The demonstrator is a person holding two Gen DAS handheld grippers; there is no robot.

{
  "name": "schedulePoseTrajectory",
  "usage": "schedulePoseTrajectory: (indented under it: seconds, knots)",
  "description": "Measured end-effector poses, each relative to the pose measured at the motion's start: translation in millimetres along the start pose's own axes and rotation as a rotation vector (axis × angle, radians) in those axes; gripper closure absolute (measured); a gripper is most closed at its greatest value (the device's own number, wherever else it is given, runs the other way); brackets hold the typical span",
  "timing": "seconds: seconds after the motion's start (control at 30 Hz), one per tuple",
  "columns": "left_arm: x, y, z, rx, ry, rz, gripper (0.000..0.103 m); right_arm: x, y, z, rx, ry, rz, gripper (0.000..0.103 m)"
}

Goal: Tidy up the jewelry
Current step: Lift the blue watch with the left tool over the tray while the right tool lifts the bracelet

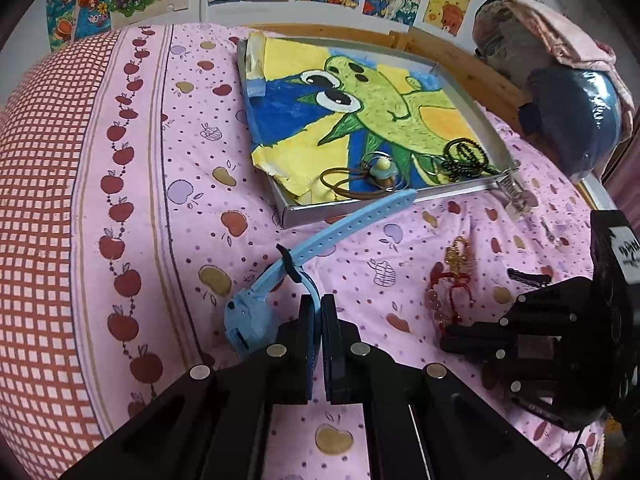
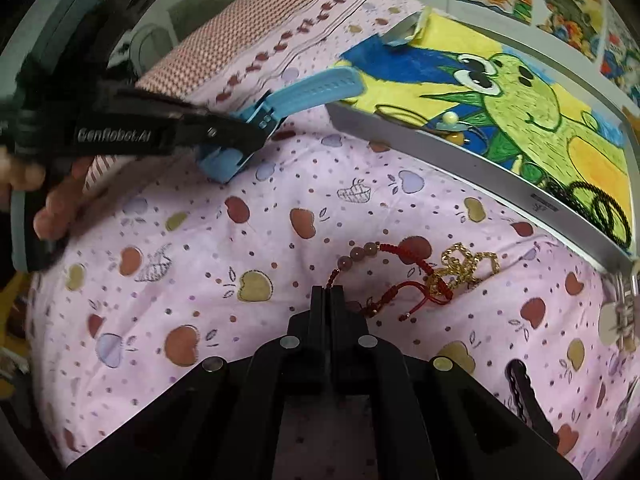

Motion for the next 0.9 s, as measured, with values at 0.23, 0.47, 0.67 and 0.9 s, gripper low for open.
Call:
schedulePoseTrajectory:
  seconds: [0.23, 0.47, 0.67, 0.9]
  knots:
    - [-17.9, -6.4, -2.9, -0.003, -0.025, -0.020, 0.099, -23.6, -7.2, -2.0, 0.085, -0.069, 0.057, 0.101]
    - [-32.7, -19.6, -0.6, 0.004, -0.050, -0.034, 0.099, -35.9, -29.3, -18.8, 0.175, -0.119, 0.111, 0.101]
    - [-45.3, -29.1, 3.5, 0.005, -0.072, -0.040, 0.099, -53.7, -46.2, -13.7, 0.278, -0.186, 0.179, 0.101]
    - [-55.1, -40.4, 10.5, 0.003, -0.096, -0.050, 0.099, -76.0, -64.3, -2.1, 0.361, -0.266, 0.217, 0.101]
Point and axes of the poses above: each gripper's, at about its wrist camera, not at the fingertips, and x roughly the way its jaws point, y to its left, z to its top, the point moved 3 cm from there along x, roughly the way its jaws point, and after that the axes turned 5 degrees about x, right-handed, at the moved point
